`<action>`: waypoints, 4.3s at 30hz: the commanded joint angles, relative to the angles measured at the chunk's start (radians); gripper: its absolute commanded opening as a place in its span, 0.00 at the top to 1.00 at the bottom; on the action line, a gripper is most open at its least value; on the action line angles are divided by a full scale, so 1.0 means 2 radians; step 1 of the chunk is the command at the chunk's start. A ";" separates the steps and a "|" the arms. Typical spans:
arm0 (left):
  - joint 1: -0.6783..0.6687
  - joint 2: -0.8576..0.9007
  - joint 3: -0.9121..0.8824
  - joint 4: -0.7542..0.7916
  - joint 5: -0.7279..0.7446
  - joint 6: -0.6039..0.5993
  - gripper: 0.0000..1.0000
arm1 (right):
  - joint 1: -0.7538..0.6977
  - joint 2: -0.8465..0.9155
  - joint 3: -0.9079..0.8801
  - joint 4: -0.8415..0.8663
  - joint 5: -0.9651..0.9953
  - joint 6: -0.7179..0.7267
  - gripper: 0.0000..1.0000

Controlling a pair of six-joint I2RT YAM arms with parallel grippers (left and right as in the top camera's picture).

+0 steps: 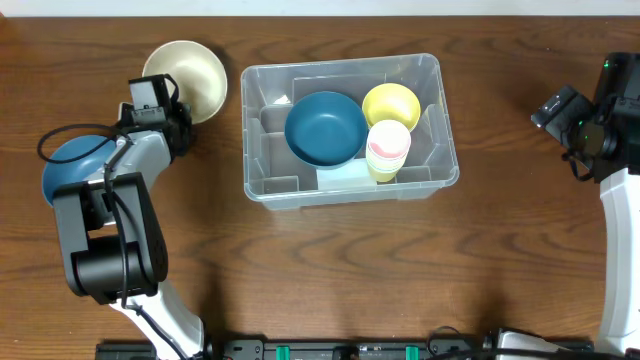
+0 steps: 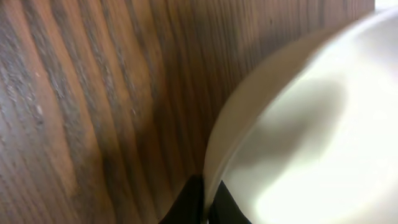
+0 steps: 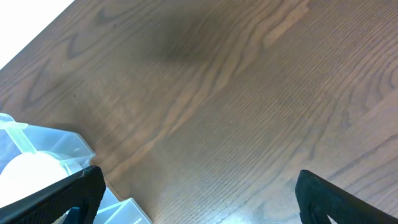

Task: Pack container
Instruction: 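Grasp the cream bowl rim and lift it toward the bin, then lower the cream bowl onto the dark-blue bowl in the bin and release, then move the left gripper to the last dark-blue bowl and grasp its rim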

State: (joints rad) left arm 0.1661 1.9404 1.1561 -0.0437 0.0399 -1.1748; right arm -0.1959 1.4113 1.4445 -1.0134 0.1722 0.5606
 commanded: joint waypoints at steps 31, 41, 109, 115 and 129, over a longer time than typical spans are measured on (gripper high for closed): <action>-0.159 -0.335 0.007 -0.103 0.104 0.423 0.94 | -0.003 0.001 0.002 0.000 0.002 0.004 0.01; -0.243 -0.270 0.007 -0.135 0.052 0.455 0.94 | -0.003 0.001 0.002 0.000 0.002 0.004 0.01; -0.109 -0.340 0.019 -0.244 -0.041 0.352 0.52 | -0.003 0.001 0.002 0.000 0.002 0.004 0.01; -0.029 -0.309 0.019 -0.329 -0.069 0.286 0.44 | -0.003 0.001 0.002 0.000 0.002 0.004 0.01; 0.078 -0.175 0.019 -0.330 -0.090 0.269 0.25 | -0.003 0.001 0.002 0.000 0.002 0.004 0.01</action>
State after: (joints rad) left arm 0.2852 1.5482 1.1805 -0.7231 -0.0898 -0.6285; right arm -0.1959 1.4113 1.4445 -1.0134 0.1722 0.5606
